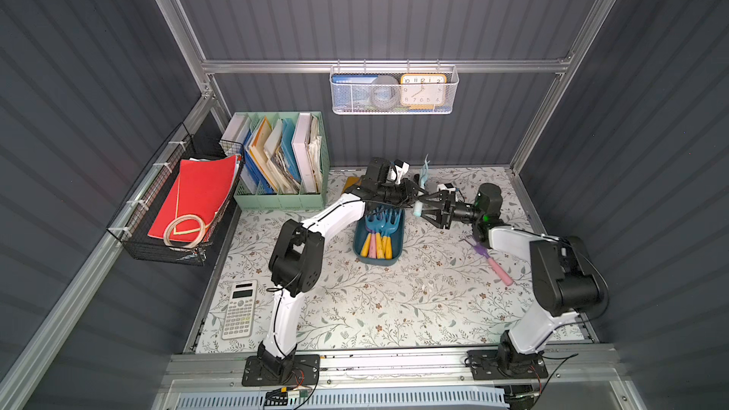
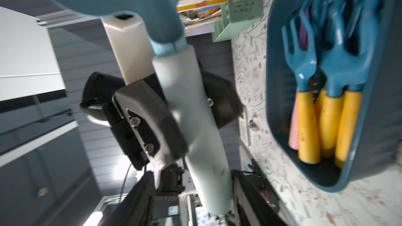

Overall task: Put the rake into the storage box
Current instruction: Place the rake in the storage box.

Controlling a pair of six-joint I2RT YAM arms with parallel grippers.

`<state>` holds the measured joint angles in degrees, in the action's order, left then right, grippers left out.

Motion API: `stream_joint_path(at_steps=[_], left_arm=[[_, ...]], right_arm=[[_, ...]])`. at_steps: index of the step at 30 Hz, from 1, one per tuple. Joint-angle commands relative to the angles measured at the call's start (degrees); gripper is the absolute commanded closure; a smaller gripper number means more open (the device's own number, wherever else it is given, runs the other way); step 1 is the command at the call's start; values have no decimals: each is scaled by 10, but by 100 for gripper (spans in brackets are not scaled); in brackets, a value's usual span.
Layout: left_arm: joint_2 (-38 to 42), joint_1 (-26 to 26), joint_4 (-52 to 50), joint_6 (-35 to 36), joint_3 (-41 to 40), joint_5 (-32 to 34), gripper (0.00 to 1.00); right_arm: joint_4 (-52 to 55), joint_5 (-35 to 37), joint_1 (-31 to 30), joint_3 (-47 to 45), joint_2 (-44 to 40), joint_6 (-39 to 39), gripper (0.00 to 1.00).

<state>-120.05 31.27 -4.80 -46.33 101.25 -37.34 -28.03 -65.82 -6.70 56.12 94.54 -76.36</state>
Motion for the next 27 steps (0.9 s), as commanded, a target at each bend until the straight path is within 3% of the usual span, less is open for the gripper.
stream_joint_path(at_steps=[1,2,4,5,10,27], left_arm=[[40,-2,-126,108,-12,212,100],[46,-2,-142,113,-24,243,100],[52,0,-180,118,-37,281,100],[54,1,-194,121,-44,291,100],[66,21,-232,136,-86,336,100],[132,25,-297,132,-165,344,100]], right_arm=[[508,182,-4,127,-77,397,39],[575,253,-7,149,-83,436,39],[614,333,3,156,-91,439,39],[610,340,14,147,-97,431,39],[511,285,48,81,-105,353,41],[522,254,48,78,-69,361,41]])
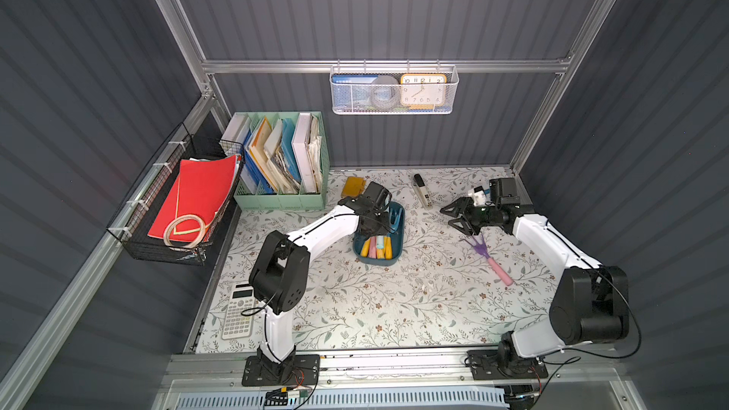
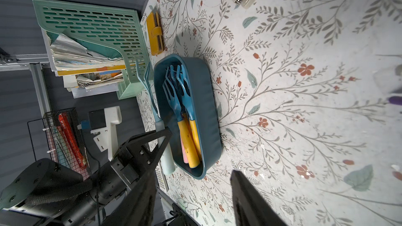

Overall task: Put the rake into the storage box
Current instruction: Place the rake in the storage box.

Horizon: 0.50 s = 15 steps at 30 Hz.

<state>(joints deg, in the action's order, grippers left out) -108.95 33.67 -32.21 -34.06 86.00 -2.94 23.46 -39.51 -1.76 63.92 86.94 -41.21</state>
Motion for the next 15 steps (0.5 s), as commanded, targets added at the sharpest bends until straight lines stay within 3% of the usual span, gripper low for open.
stream_joint_path(at_steps=[1,15], left_arm=[[20,1,-27,11,-13,0,100],[0,0,-50,34,-17,32,100]], right_arm=[[7,-10,-1,0,9,9,41],[1,-17,-1,0,12,2,41]])
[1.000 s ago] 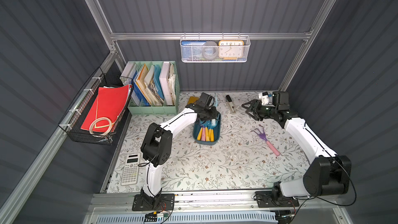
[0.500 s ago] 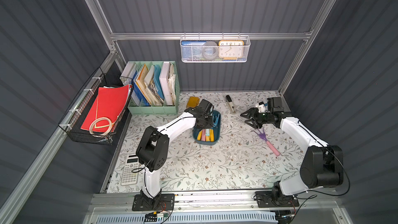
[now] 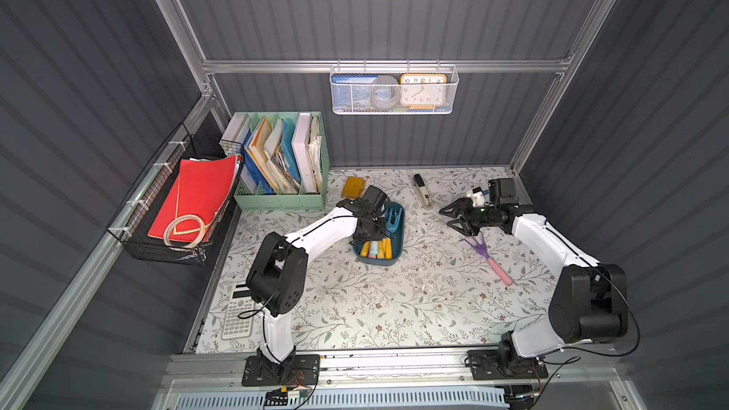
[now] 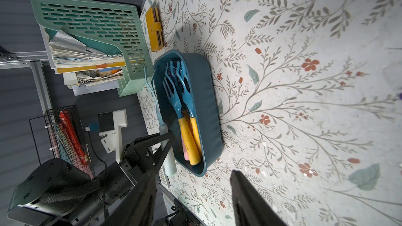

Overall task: Put the rake into the storage box
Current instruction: Place the rake in the storage box, then pick up the rake at the center of the board.

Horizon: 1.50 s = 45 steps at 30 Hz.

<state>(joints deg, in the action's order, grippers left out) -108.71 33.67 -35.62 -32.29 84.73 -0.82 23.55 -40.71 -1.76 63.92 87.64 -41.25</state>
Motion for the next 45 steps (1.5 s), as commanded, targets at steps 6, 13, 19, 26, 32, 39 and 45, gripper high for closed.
stream_joint_path(at_steps=[6,13,19,26,32,39,45], left_arm=[[-15,0,-15,15,-12,8,100],[-14,0,-10,12,-31,8,100],[-9,0,-7,2,-46,9,100],[-16,0,-41,17,19,50,40],[-13,-6,-70,38,62,96,39],[-8,-9,-59,62,90,80,39],[16,-9,41,14,97,-6,24]], right_arm=[[-2,-7,-2,-1,9,0,42],[0,-7,-1,-1,9,-2,42],[-5,-9,-1,-1,10,-3,41],[-2,-11,-1,1,9,-3,41],[-2,-11,-1,6,10,-5,41],[70,90,12,16,-2,12,40],[99,133,127,-71,-29,-62,34]])
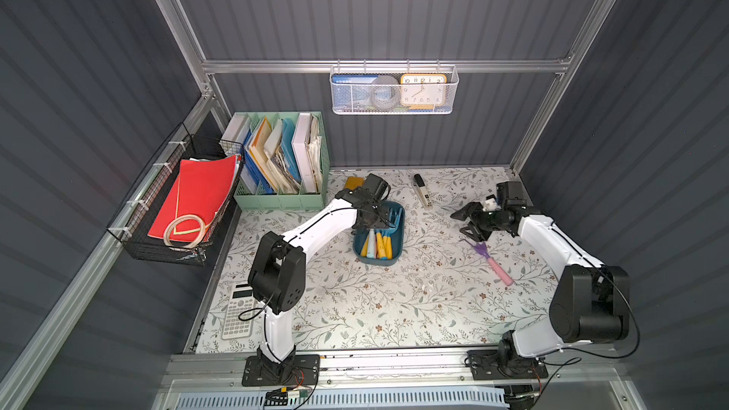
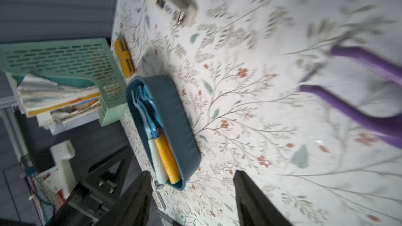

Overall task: Put the rake into the storage box
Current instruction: Pick up the rake at the center of the board.

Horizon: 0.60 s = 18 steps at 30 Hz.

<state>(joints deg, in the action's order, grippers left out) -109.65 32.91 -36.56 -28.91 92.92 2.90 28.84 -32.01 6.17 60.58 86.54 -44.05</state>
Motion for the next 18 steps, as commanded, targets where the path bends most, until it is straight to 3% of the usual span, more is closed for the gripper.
stream_joint_path(at_steps=[1,5,9,13,18], left_arm=[[28,-1,66,-29,15,-51,24],[19,-1,95,-47,18,-79,24],[9,-1,99,-48,17,-97,25],[11,-1,103,-48,10,-107,25],[11,0,112,-54,2,-122,25]], right_arm=[[52,61,68,-52,-26,-37,34],[109,126,116,-69,-39,-23,30],[81,123,151,-102,-32,-17,31],[69,118,157,-99,5,11,32],[62,165,158,-86,18,25,33]])
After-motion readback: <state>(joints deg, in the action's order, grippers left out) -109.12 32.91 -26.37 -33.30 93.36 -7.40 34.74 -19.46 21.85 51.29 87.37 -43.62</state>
